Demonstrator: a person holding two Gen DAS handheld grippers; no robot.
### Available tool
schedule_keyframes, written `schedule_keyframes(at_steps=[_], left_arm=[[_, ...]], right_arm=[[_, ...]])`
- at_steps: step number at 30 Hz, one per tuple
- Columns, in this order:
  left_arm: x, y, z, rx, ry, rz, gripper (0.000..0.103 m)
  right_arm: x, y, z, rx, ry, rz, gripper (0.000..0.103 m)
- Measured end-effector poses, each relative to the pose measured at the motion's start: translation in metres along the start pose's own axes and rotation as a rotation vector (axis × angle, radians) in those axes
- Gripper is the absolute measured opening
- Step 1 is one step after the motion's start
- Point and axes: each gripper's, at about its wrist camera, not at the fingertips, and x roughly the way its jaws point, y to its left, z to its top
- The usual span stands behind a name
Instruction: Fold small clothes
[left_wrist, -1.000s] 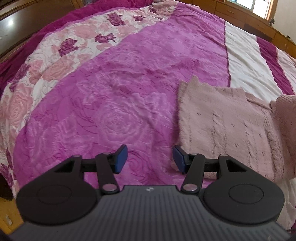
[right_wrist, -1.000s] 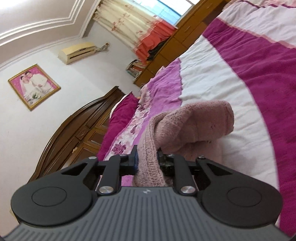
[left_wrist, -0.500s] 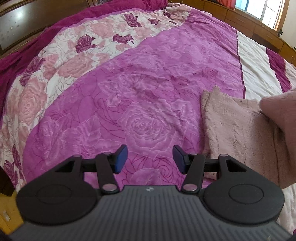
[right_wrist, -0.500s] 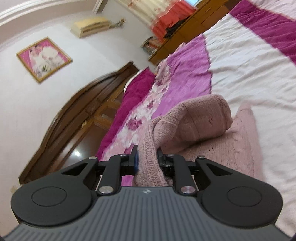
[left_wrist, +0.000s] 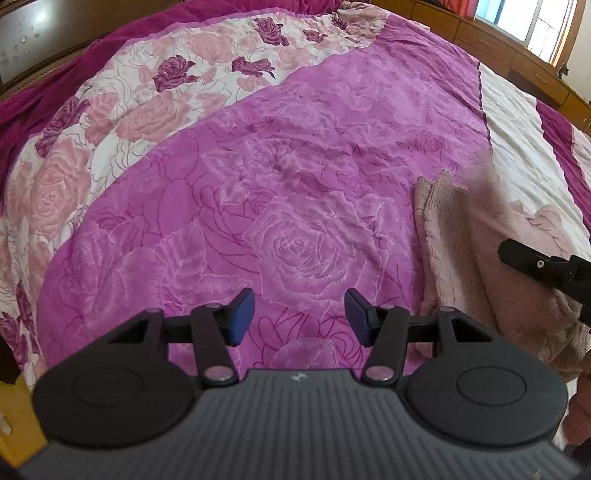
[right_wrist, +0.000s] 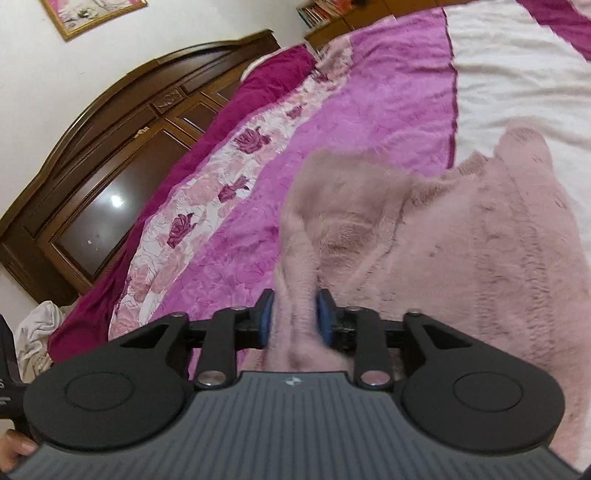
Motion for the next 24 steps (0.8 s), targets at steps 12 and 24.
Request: schedule_keyframes(at_steps=[12,24], left_arm=[[-0.008,-0.031,0.013,0.015,-0.023,-0.169,0.056],[0.028,-0.082,0.032,0.061,-0.002,-0.277,0.055]], right_arm=[[-0.066,-0.001,0.004,-0.039,-0.076,-0.018,0.042],[-0.13,-0.047,-0.004,-0.024,-0.162,-0.233,0.05]])
